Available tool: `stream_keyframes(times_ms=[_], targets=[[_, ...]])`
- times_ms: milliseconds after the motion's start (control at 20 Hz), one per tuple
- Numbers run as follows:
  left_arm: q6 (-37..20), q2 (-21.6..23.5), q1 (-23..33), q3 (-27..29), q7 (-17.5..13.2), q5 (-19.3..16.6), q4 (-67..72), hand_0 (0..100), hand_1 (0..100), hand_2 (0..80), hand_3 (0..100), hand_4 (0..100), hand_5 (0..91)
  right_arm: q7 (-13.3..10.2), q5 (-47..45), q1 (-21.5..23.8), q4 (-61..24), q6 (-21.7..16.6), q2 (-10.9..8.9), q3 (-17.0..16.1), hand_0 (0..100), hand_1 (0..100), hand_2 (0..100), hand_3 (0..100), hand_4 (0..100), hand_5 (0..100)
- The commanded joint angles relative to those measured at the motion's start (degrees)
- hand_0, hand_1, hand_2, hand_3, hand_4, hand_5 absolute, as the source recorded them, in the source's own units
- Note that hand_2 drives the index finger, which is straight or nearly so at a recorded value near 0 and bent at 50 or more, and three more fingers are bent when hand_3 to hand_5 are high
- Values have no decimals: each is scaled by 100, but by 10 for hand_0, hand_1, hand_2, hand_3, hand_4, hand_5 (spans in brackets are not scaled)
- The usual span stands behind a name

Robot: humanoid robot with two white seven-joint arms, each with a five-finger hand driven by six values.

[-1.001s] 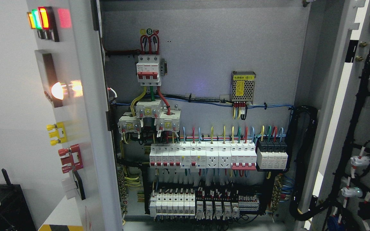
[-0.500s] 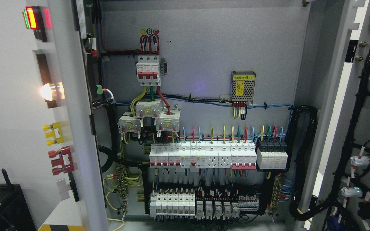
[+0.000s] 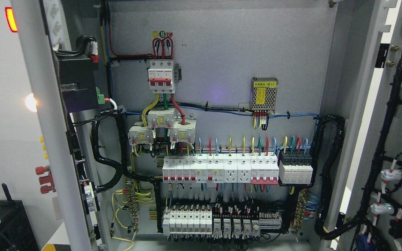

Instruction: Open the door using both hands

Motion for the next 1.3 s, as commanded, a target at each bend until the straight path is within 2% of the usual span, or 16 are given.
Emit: stream_keyframes(times_ms=[0, 300, 901, 1101, 1251], targets=[[0, 0, 0, 9, 2, 158, -79, 0, 0, 0, 0, 0, 0, -71, 18, -38, -96, 8, 221, 305, 383, 0, 0, 0, 0, 0], [0, 0, 0, 9, 2, 158, -79, 0, 0, 0, 0, 0, 0, -89, 44, -108, -61, 17, 362, 455, 383, 0, 0, 0, 0, 0], [0, 0, 0, 9, 2, 158, -79, 0, 0, 0, 0, 0, 0, -89, 53, -135, 1, 8, 362, 587, 383, 0, 0, 0, 0, 0], [0, 0, 0, 9, 2, 158, -79, 0, 0, 0, 0, 0, 0, -89, 62, -135, 88, -35, 327, 438, 382, 0, 0, 0, 0, 0], [0, 0, 0, 9, 2, 158, -79, 0, 0, 0, 0, 0, 0, -97, 62, -126, 141, -44, 292, 114, 382, 0, 0, 0, 0, 0]])
